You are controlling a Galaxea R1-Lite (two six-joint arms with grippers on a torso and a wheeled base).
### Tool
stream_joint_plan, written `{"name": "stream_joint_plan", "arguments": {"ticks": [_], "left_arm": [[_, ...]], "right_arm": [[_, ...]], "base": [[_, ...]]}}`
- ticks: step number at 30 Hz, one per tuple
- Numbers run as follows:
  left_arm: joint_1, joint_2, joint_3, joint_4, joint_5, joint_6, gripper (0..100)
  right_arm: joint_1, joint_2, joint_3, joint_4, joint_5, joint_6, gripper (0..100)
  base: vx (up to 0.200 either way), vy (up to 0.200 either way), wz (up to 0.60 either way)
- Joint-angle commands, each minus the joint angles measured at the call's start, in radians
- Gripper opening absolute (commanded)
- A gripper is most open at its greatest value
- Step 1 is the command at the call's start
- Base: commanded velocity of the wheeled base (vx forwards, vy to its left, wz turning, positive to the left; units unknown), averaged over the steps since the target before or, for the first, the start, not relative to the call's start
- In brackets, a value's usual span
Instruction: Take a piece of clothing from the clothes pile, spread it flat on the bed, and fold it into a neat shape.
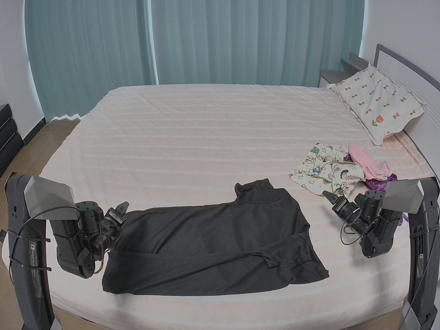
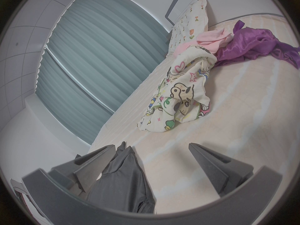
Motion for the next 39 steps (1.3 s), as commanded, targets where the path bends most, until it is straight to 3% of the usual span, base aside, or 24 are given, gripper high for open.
{"name": "stream_joint_plan", "arguments": {"ticks": [1, 7, 8, 10, 17, 23, 28, 29, 34, 39], "left_arm": [[0.002, 0.003, -0.004, -0.002, 0.000, 0.000, 100], [0.016, 0.004, -0.001, 0.009, -0.001, 0.077, 100], [0.026, 0.006, 0.005, 0.009, -0.001, 0.155, 100], [0.040, 0.006, 0.005, 0.012, -0.009, 0.203, 100], [0.074, 0.018, -0.062, 0.099, -0.026, 0.246, 100], [0.071, -0.053, -0.124, 0.268, -0.032, 0.247, 100], [0.089, -0.077, -0.308, 0.564, -0.072, 0.244, 100], [0.091, -0.077, -0.311, 0.567, -0.073, 0.244, 100], [0.124, -0.059, -0.338, 0.568, -0.233, 0.316, 100], [0.131, -0.011, -0.337, 0.575, -0.245, 0.416, 100]], "right_arm": [[0.001, 0.002, 0.001, -0.010, 0.000, 0.000, 100], [0.002, 0.005, 0.001, -0.010, -0.001, -0.001, 100], [0.004, 0.009, 0.001, -0.010, -0.001, -0.003, 100], [0.005, 0.009, 0.001, -0.010, -0.001, -0.004, 100], [0.010, 0.011, 0.000, -0.010, 0.000, -0.006, 100], [0.012, 0.018, 0.003, -0.010, 0.000, -0.006, 100], [0.036, 0.023, 0.014, -0.010, -0.001, -0.006, 100], [0.036, 0.023, 0.014, -0.010, -0.001, -0.006, 100], [0.038, 0.029, 0.014, -0.010, -0.001, -0.006, 100], [0.042, 0.034, 0.012, -0.010, -0.001, -0.008, 100]], "base": [[0.000, 0.000, 0.00], [0.000, 0.000, 0.00], [0.000, 0.000, 0.00], [0.000, 0.000, 0.00], [0.000, 0.000, 0.00], [0.000, 0.000, 0.00], [0.000, 0.000, 0.00], [0.000, 0.000, 0.00], [0.000, 0.000, 0.00], [0.000, 0.000, 0.00]]}}
